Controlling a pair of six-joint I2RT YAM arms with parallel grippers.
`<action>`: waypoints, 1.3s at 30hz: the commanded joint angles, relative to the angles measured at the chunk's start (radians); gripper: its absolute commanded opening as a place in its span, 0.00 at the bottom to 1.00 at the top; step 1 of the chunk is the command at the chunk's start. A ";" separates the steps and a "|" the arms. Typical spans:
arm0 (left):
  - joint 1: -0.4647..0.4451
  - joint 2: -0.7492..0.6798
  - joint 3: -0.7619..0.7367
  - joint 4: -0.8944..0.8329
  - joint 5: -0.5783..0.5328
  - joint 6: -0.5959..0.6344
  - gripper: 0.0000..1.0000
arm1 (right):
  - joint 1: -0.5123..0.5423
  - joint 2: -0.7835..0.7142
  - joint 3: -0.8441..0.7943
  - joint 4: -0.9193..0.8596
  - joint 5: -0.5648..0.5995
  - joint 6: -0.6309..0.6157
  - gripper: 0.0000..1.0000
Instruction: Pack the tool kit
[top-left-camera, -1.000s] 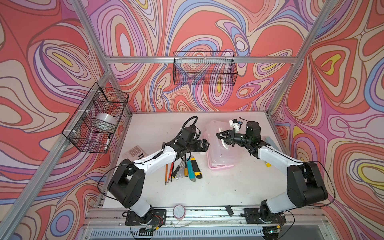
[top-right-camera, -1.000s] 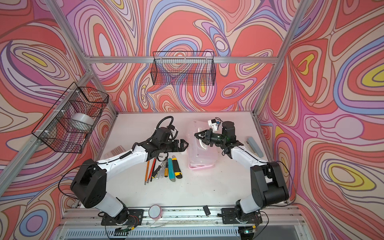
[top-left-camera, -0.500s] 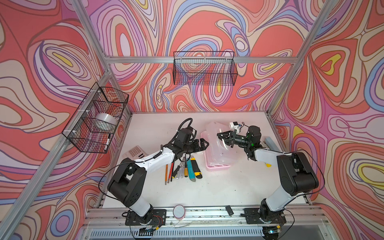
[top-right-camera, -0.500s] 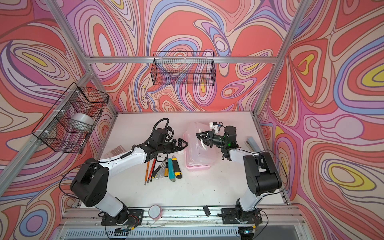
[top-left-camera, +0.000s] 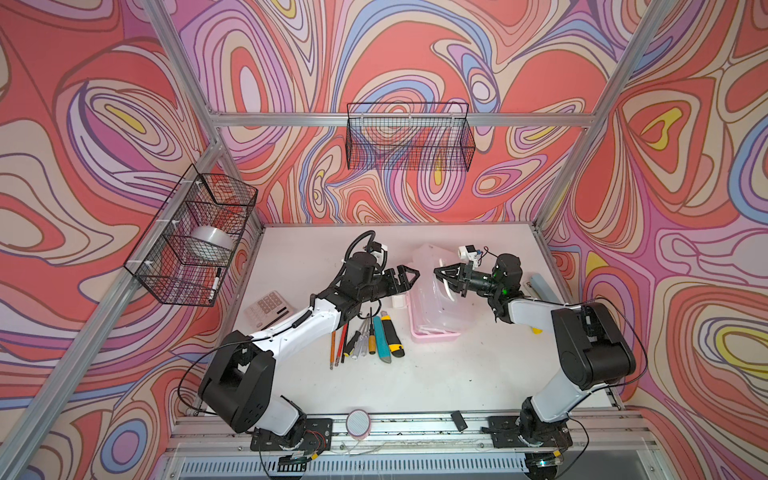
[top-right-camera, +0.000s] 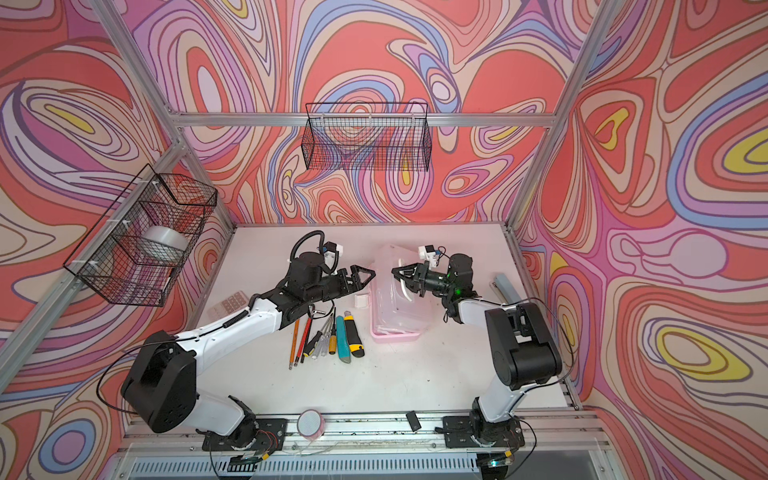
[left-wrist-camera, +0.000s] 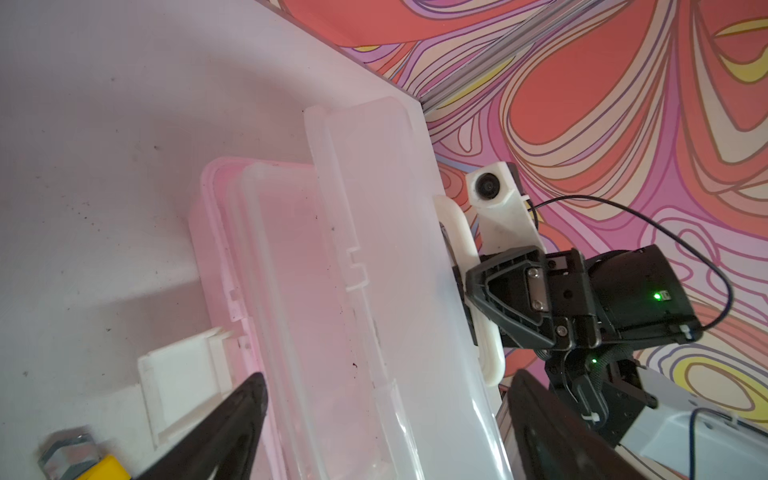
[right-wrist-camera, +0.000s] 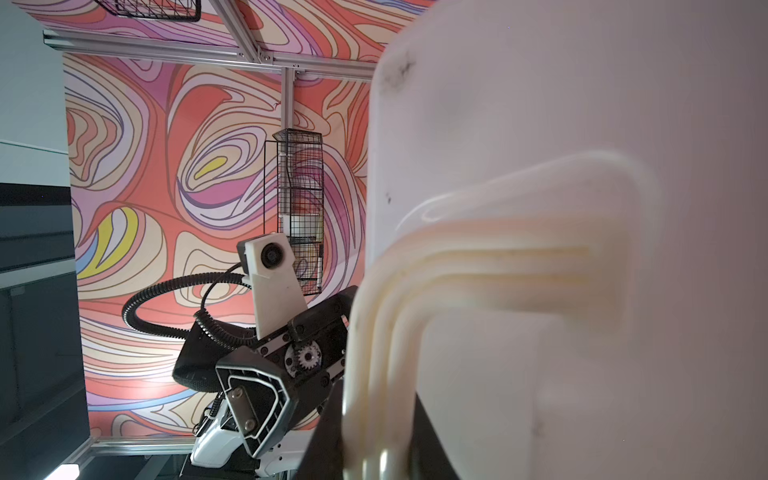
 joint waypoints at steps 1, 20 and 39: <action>0.004 0.037 -0.001 0.072 0.049 -0.044 0.90 | -0.004 0.018 -0.018 0.092 -0.023 -0.004 0.00; 0.002 0.265 0.127 0.305 0.178 -0.175 0.89 | -0.003 0.039 -0.043 0.145 -0.055 0.022 0.00; 0.000 0.295 0.162 0.365 0.174 -0.198 0.87 | -0.004 -0.129 0.122 -0.708 0.087 -0.509 0.72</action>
